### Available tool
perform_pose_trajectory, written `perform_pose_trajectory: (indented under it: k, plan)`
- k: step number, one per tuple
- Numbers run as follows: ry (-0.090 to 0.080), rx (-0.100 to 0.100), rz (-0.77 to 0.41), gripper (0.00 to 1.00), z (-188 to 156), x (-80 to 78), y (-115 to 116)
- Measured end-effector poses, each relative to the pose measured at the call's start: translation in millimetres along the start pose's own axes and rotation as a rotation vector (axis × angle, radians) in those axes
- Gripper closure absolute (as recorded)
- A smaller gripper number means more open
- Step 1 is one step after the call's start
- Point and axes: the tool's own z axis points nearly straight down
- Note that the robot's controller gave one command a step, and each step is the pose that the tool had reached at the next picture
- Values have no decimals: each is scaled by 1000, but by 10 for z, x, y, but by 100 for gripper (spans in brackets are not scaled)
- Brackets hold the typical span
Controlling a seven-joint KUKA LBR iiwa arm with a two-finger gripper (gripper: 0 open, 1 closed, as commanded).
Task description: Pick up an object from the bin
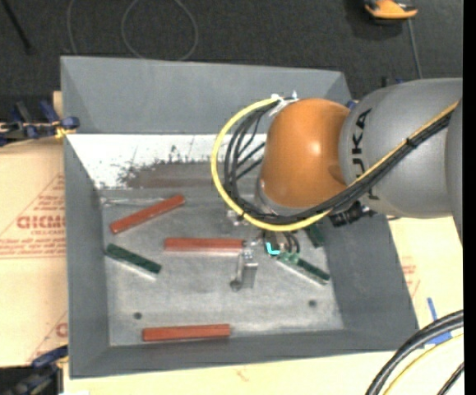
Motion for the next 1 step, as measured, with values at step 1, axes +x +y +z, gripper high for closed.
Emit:
perform_pose_trajectory:
  k: [1]
  plan:
    - [-8,2,-70,0,1011,-920,138]
